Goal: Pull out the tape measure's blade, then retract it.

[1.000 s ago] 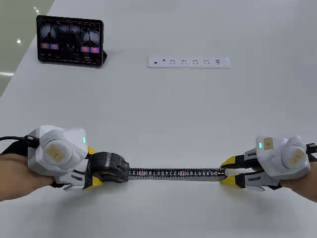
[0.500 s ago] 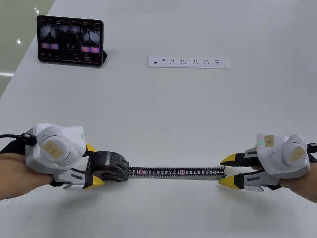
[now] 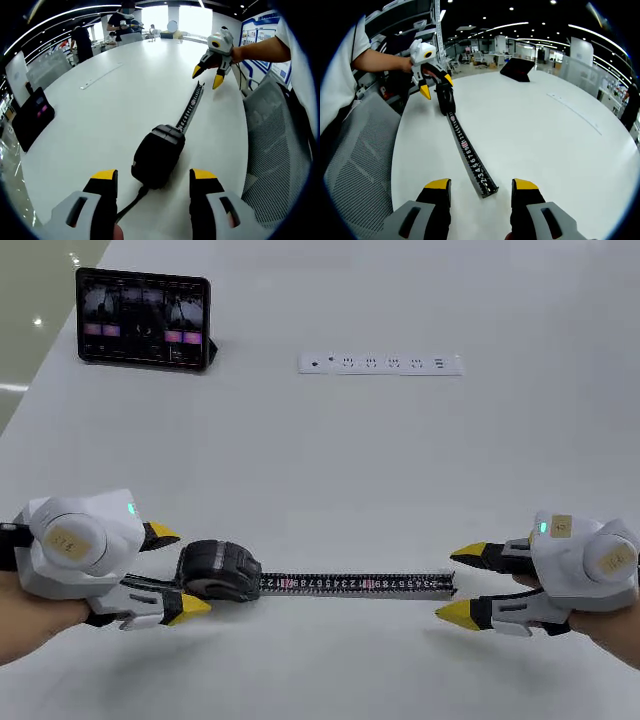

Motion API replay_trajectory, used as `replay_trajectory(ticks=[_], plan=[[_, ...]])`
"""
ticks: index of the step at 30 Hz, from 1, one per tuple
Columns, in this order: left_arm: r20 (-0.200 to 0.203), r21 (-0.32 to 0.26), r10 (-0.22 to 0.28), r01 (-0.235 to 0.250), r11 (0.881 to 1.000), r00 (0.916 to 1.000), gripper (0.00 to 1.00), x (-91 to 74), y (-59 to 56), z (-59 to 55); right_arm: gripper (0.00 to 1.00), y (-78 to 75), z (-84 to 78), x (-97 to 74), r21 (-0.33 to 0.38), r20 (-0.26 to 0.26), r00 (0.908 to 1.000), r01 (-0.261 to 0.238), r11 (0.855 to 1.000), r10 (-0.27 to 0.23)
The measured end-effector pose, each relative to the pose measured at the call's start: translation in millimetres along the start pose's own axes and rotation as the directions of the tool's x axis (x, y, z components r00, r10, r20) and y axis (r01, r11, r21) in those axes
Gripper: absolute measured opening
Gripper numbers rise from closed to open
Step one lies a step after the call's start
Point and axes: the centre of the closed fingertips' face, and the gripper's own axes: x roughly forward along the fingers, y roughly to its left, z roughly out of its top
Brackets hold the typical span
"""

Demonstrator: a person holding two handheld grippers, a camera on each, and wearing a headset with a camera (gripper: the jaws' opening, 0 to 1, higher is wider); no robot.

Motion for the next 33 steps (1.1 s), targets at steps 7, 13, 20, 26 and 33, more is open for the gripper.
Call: replay_trajectory(ticks=[7, 13, 20, 26, 33], plan=[[0.051, -0.057, 0.040, -0.037, 0.998, 0.9979, 0.60, -6.2, 1.4, 2.2, 0.51, 1.0, 3.2, -4.8, 0.022, 0.015, 0.9995, 0.029, 0.999, -0.029], [0.083, -0.086, 0.070, -0.063, 0.994, 0.9941, 0.64, -13.8, 2.4, 3.1, 0.56, 3.3, 6.0, -8.4, 0.034, 0.023, 0.9982, 0.054, 0.998, -0.055], [0.107, -0.116, 0.097, -0.084, 0.990, 0.9895, 0.68, -24.3, 3.1, 1.4, 0.61, -0.6, 9.5, -12.9, 0.046, 0.031, 0.9955, 0.088, 0.995, -0.089], [0.129, -0.154, 0.109, -0.088, 0.984, 0.9857, 0.71, -31.1, -0.9, -2.9, 0.67, 0.5, 9.8, -17.0, 0.052, 0.035, 0.9923, 0.117, 0.992, -0.119], [0.146, -0.197, 0.124, -0.094, 0.976, 0.9814, 0.75, -36.1, -7.6, -11.1, 0.73, 6.5, 4.1, -21.7, 0.065, 0.038, 0.9894, 0.138, 0.988, -0.140]])
